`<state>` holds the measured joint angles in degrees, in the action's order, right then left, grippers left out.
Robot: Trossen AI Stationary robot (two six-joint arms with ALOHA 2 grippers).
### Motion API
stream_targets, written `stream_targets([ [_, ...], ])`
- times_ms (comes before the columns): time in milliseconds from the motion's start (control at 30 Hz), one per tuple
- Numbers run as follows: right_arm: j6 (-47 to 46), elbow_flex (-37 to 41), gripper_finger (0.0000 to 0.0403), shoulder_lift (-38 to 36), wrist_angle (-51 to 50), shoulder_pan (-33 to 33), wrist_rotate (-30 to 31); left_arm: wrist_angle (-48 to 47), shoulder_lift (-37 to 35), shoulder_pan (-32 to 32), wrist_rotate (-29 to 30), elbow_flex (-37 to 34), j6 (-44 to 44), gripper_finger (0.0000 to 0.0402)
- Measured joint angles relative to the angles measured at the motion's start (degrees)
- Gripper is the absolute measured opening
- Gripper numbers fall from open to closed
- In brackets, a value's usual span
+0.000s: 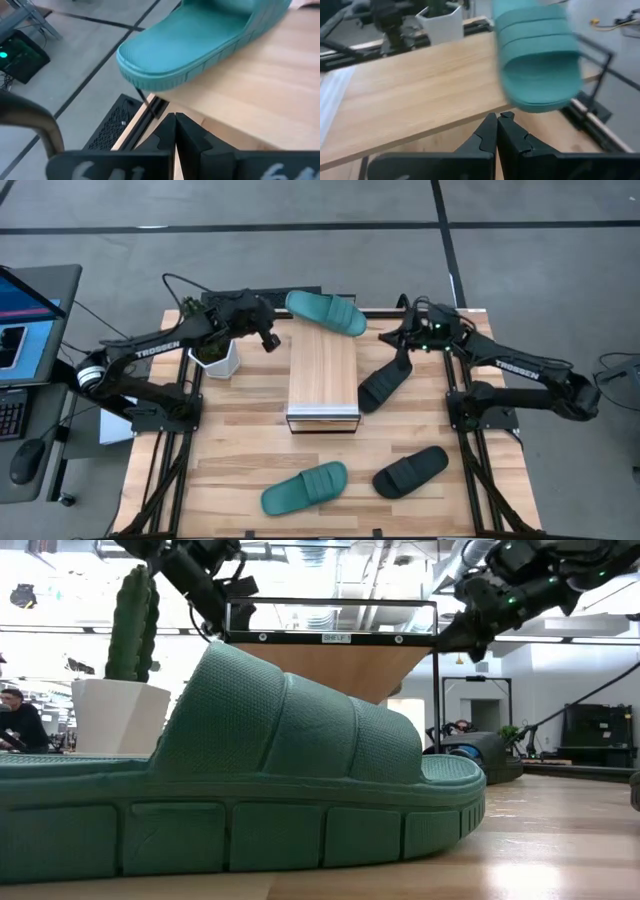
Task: Pick and place slides into the shelf
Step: Put the top green slide on the shelf, then put the green slide on the shelf
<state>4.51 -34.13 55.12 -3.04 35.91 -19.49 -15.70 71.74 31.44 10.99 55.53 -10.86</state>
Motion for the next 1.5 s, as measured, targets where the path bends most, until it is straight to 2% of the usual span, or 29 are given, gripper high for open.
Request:
stream_targets([
  [233,-0.03,0.00,0.0000,7.37,3.99,-2.90,-1.56,0.15,-2.31,-3.65,2.76,0.00,3.28,0.0000],
  [467,0.51,0.00,0.0000,12.05,10.85,-0.15,-3.99,0.19,-2.49,-5.86,4.62,0.00,3.61,0.0000],
  [600,0.45,0.00,0.0000,14.96,12.03,2.07,-7.61,0.18,-2.49,-6.69,4.86,0.00,3.63,0.0000],
  [900,2.70,-0.56,0.0000,20.08,15.56,3.42,-7.69,0.17,-2.49,-7.12,4.88,0.00,4.05,0.0000],
  [1167,4.74,-6.78,0.0000,24.46,14.30,4.75,-7.53,0.15,-2.47,-7.16,4.78,0.00,4.03,0.0000],
  [1500,9.82,-10.53,0.0000,23.15,1.81,5.39,-7.36,-0.07,-2.45,-7.89,4.90,0.00,3.98,0.0000],
])
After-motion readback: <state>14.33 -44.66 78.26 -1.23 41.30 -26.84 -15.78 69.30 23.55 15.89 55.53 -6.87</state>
